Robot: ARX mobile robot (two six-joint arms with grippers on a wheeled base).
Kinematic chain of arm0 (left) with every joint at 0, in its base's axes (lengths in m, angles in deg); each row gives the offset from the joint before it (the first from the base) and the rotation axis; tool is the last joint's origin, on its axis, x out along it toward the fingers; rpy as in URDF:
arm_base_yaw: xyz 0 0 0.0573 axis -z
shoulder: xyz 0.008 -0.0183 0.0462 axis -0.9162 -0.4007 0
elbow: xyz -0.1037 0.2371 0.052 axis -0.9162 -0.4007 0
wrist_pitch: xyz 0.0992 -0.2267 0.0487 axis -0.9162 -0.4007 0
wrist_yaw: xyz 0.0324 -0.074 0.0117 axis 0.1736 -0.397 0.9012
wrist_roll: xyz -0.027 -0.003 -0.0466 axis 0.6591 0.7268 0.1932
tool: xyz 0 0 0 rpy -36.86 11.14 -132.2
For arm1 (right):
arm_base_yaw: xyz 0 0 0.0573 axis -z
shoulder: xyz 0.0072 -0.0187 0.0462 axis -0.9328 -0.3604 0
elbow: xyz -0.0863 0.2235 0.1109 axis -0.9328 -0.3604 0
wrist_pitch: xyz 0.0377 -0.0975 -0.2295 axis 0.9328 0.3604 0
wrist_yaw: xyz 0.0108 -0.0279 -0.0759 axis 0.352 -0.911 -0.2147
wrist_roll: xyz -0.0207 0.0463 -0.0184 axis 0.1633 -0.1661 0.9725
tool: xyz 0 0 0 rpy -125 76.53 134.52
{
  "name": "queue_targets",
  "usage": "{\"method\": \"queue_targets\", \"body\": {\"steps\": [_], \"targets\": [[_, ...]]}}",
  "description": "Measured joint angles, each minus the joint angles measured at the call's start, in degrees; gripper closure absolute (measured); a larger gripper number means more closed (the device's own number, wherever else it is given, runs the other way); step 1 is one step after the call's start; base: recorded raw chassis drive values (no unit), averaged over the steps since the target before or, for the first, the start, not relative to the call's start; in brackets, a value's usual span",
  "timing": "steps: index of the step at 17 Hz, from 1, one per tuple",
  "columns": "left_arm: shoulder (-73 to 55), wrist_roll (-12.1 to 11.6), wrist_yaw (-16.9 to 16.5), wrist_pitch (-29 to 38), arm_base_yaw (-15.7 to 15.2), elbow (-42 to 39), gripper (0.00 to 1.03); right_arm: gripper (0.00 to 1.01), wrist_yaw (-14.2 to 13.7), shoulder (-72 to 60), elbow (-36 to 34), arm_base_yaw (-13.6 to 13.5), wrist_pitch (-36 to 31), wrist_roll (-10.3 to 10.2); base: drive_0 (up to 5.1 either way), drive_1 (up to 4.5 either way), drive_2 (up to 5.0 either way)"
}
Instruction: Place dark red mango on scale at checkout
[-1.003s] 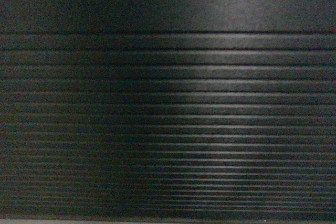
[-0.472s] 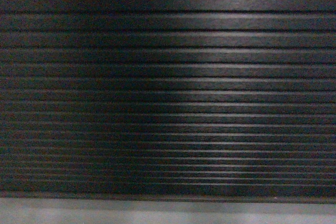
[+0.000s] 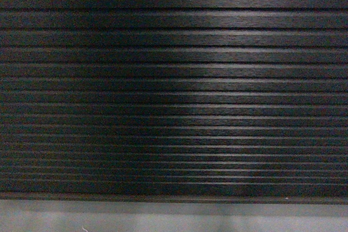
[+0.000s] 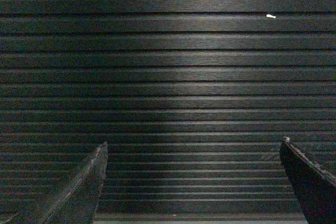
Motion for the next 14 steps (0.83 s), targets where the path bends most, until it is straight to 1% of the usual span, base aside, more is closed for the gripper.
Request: {"method": "queue_targets", "body": {"steps": [14], "targets": [[0.0, 0.0, 0.0, 0.0, 0.0, 0.0, 0.05, 0.03, -0.02, 0.0, 0.0, 0.0, 0.0, 0.02, 0.0, 0.0, 0.0]]}}
